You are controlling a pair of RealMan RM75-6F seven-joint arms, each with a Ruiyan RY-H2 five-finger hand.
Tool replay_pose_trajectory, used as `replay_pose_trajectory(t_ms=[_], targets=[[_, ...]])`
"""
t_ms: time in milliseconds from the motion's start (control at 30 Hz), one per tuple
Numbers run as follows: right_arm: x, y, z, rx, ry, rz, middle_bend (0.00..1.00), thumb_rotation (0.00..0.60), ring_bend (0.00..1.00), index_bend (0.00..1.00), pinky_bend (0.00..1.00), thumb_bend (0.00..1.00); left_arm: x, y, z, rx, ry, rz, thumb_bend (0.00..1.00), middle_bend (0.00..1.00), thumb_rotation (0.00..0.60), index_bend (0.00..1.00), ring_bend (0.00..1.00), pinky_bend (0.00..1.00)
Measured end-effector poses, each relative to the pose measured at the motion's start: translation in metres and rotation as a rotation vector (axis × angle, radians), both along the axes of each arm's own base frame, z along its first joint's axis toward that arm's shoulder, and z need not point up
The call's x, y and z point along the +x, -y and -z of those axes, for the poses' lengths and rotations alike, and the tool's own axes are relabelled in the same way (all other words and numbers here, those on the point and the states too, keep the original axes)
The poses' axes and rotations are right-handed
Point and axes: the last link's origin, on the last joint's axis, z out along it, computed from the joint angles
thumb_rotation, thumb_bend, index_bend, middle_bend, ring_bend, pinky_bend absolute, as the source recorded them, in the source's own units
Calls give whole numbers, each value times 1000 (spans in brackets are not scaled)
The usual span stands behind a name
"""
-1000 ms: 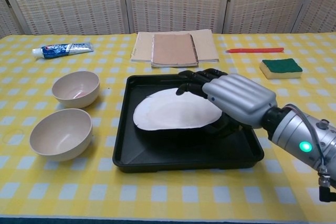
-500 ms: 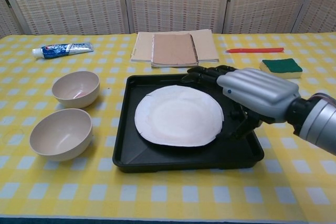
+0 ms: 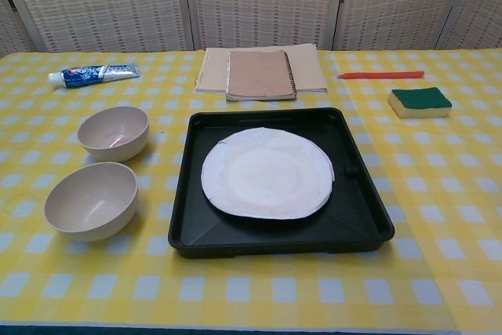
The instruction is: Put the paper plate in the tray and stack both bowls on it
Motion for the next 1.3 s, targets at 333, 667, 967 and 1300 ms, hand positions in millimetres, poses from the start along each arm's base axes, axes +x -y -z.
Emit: replay_pose_trajectory(t_ms=[333,667,967,1300], targets=[[-29,-29,-40,-41,48,69,0,600,0,0,0,251,17,8,29,-101,-27,61,171,0,600,4,0,64],[-30,-28,-36,-20,38,78,0,600,0,0,0,250,28,9,57,-133,80,189,170,761,600,369,649,799],[-33,-22,-31,0,22,99,0,600,0,0,0,251,30,-1,97,-133,91,285,213,1000,600,487,896,1000],[-35,-16,-28,17,24,111,0,600,0,0,0,251,39,-23,127,-201,80,270,310,1000,600,492,915,1000]])
